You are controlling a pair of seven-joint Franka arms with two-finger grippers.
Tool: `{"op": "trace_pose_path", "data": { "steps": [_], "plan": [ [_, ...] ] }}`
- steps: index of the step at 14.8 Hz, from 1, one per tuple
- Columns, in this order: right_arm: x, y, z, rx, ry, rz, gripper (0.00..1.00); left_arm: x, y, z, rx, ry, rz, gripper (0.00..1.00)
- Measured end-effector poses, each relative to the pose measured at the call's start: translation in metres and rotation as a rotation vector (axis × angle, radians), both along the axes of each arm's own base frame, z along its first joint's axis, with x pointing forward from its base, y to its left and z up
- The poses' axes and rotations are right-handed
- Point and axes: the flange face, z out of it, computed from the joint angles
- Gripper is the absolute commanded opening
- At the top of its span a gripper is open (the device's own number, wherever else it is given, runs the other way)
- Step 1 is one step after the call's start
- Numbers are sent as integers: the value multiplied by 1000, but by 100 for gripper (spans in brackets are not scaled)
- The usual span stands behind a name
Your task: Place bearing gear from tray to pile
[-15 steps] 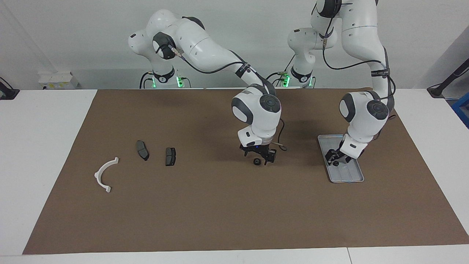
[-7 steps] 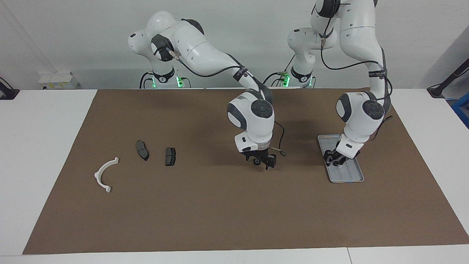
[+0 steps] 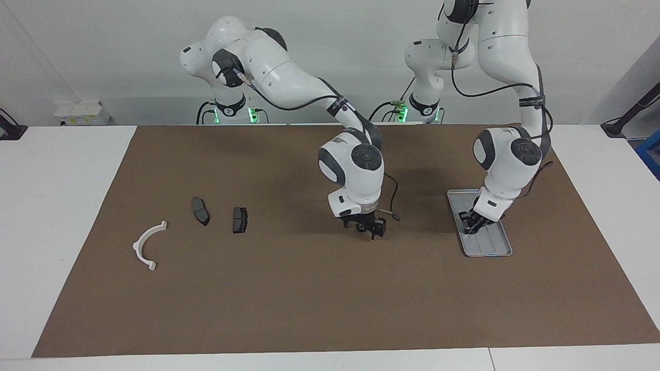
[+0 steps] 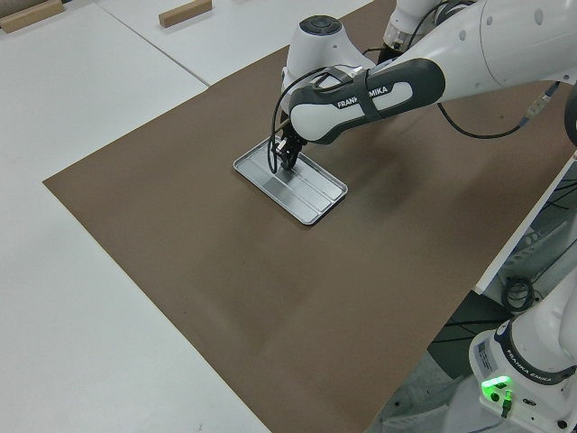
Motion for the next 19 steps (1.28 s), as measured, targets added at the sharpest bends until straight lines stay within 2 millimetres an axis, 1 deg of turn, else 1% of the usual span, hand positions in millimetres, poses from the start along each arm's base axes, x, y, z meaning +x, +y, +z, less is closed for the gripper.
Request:
{"op": "trace_pose_path", "data": {
  "steps": [1,2,5,6,7,10,11,13,15,18,19],
  "plan": [
    [-3,0,-2,-14,19,8,100,6,2,12,1,10,3,0],
    [-6,0,-4,-23,32,12,100,13,5,29,2,21,7,0],
    [-13,5,-5,-36,53,23,99,32,10,93,-9,27,23,0],
    [-15,8,-5,-37,56,28,96,36,10,110,-21,23,28,0],
    [-18,11,-5,-35,58,33,94,38,8,121,-30,23,28,0],
    [-19,14,-3,-32,56,38,78,41,-2,145,-66,30,26,0],
    [-19,13,-3,-32,56,37,75,42,-5,149,-69,29,23,0],
    [-17,13,0,-28,51,35,70,42,-6,151,-69,29,22,0],
    [-17,13,1,-26,51,34,49,43,-5,148,-69,33,23,0],
    [-15,15,6,-5,32,32,11,43,-5,144,-69,39,23,0],
    [-15,15,6,-4,30,31,1,44,-5,144,-69,40,23,0]
  ]
}}
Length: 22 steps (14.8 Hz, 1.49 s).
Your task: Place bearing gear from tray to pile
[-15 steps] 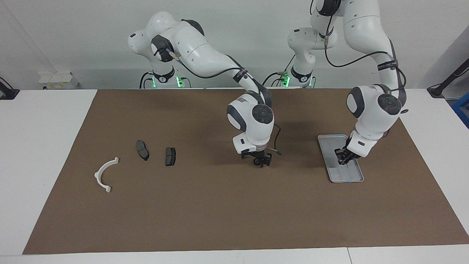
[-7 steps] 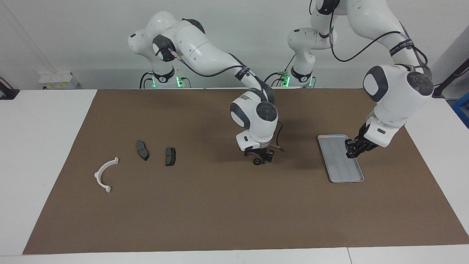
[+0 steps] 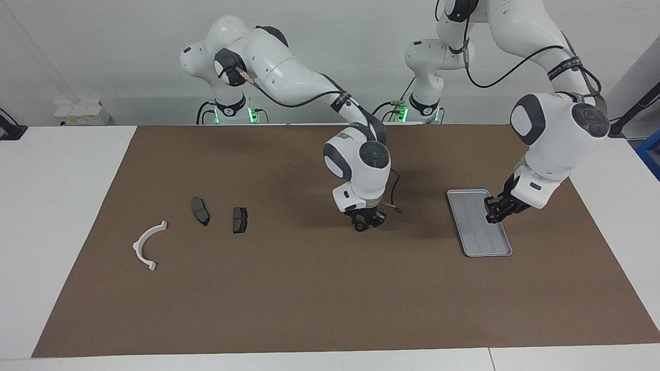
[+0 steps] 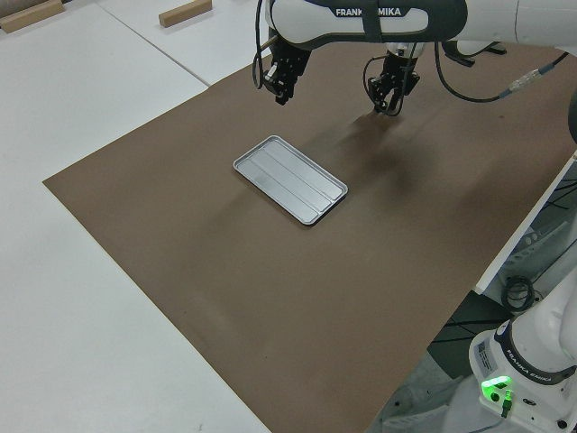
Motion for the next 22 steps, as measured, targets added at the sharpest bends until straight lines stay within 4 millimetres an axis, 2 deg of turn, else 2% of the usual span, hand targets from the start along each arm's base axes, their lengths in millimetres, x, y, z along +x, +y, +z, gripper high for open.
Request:
{"op": "trace_pose_path", "data": {
  "steps": [4,7,8,9,11,13,15,16,17,19,20,22],
  "plan": [
    [0,0,0,0,0,0,0,0,-8,-1,-1,3,8,0],
    [1,-9,3,-33,32,22,0,-4,-49,-1,-3,7,19,0],
    [3,-19,12,-53,53,49,0,-5,-61,0,-4,6,21,0],
    [9,-35,30,-69,70,71,0,-7,-70,0,-3,6,22,0],
    [25,-81,87,-80,92,123,0,-9,-85,0,3,7,27,0],
    [41,-149,150,-74,106,207,0,-13,-105,-1,2,7,38,0],
    [56,-222,192,-60,116,302,0,-21,-145,-3,-4,-5,52,0],
    [66,-260,201,-50,115,353,0,-28,-174,-5,-8,-5,52,0],
    [76,-299,201,-40,121,401,0,-38,-206,-7,-11,-5,47,0],
    [93,-373,182,-23,129,472,0,-63,-269,-20,-9,8,35,0],
    [99,-404,168,-17,121,495,0,-73,-295,-31,1,12,33,0],
    [105,-447,133,-15,78,532,0,-87,-336,-58,24,-15,46,0]
  ]
}}
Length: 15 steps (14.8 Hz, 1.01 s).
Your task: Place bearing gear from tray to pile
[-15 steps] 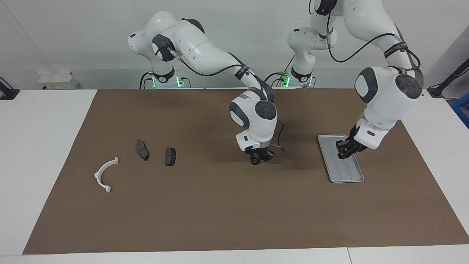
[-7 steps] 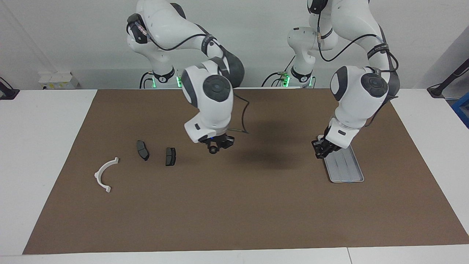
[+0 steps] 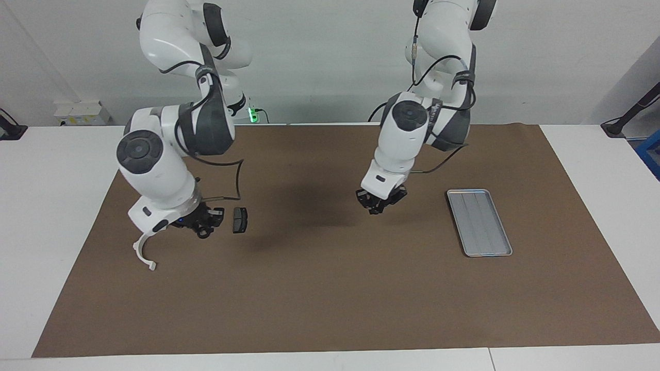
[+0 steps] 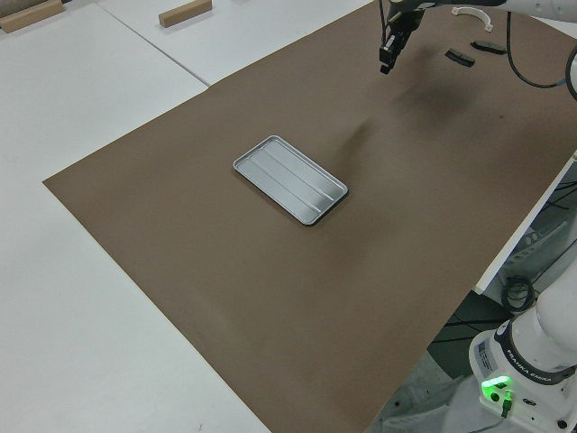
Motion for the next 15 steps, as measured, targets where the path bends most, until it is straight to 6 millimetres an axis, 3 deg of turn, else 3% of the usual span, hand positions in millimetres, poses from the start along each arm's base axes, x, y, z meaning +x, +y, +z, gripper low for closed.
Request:
{"op": "trace_pose_path", "data": {
  "steps": [2,5,9,13,14,15],
  "plan": [
    [-3,-16,-39,0,-48,25,0,-6,-21,-27,6,-4,5,0],
    [-9,-11,-84,-10,-78,54,0,-3,-25,-49,-1,-15,21,0],
    [-5,-9,-118,-2,-103,59,0,-6,-23,-63,-18,-38,32,0],
    [-1,-14,-132,0,-120,53,0,-19,-34,-95,-8,-18,32,0],
    [-1,-15,-133,1,-120,51,15,-20,-38,-100,-6,-24,30,0],
    [-1,-15,-134,1,-119,51,56,-21,-40,-100,-6,-27,31,0]
  ]
}}
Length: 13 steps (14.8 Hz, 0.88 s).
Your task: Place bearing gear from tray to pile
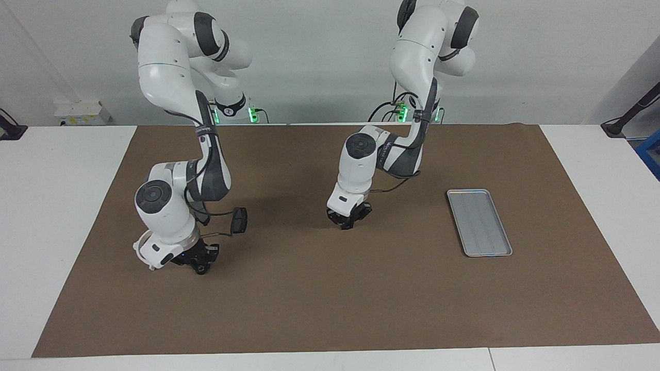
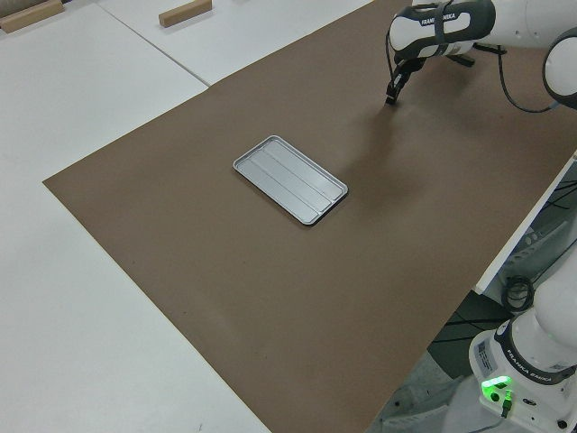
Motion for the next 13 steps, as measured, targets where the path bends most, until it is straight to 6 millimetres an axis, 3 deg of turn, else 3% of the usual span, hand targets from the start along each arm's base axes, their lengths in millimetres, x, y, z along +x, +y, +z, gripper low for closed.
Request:
{"op": "trace_pose_path", "data": {
  "steps": [1,2,5,6,7,8,9,10,13],
  "plan": [
    [0,0,0,0,0,0,91,0,-1,0,0,-1,0,0],
    [0,0,0,0,0,0,100,-1,-1,0,1,-2,-1,0],
    [0,3,1,1,2,4,100,-1,-1,0,3,-4,-2,0],
    [-1,5,4,-1,11,7,100,-1,-1,0,5,-5,-5,7],
    [-2,8,11,-3,24,10,100,-1,-2,0,9,-8,-11,62],
    [-4,13,24,-6,32,16,100,-2,-3,0,13,-12,-16,86],
    [-6,21,41,-10,38,22,100,-1,-3,0,13,-18,-18,96],
    [-10,31,58,-14,44,20,100,0,-3,-1,14,-25,-20,100],
    [-28,77,105,-25,55,-36,100,5,5,-5,32,-35,-20,100]
  ]
}}
